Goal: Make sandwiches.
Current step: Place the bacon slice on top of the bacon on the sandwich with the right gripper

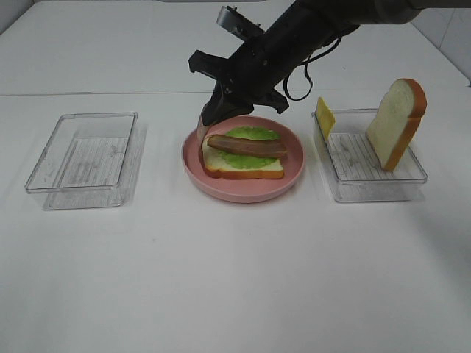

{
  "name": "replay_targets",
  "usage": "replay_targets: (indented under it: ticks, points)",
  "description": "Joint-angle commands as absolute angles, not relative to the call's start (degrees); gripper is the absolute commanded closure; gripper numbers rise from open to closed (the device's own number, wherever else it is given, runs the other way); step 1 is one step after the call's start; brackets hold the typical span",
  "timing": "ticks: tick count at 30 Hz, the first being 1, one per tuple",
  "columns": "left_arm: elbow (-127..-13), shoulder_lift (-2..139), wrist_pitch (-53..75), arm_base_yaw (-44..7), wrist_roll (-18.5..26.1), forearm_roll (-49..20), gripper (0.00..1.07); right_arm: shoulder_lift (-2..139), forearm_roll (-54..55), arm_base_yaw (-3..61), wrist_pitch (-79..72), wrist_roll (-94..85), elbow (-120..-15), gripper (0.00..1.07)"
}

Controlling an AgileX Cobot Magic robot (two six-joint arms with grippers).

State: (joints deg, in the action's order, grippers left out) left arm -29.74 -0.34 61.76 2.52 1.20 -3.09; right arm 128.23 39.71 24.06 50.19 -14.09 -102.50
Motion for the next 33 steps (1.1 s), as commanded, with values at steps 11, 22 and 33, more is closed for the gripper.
replay_targets:
  ticks: [11,22,33]
  points:
    - [-29.7,-1.6,61.3,2.2,1.0,-3.2,0.04,128.7,29.3,23.9,50.5,-14.8,-102.8,1.07]
    - [-29.7,-1.6,61.3,2.2,1.0,-3.2,0.04,128.4,21.1,23.9,50.0,-13.2,-102.9,1.07]
    - [-29.7,-1.6,61.3,2.2,1.0,-3.2,0.04,128.4,15.2,23.9,47.4,-8.3,-102.9,1.07]
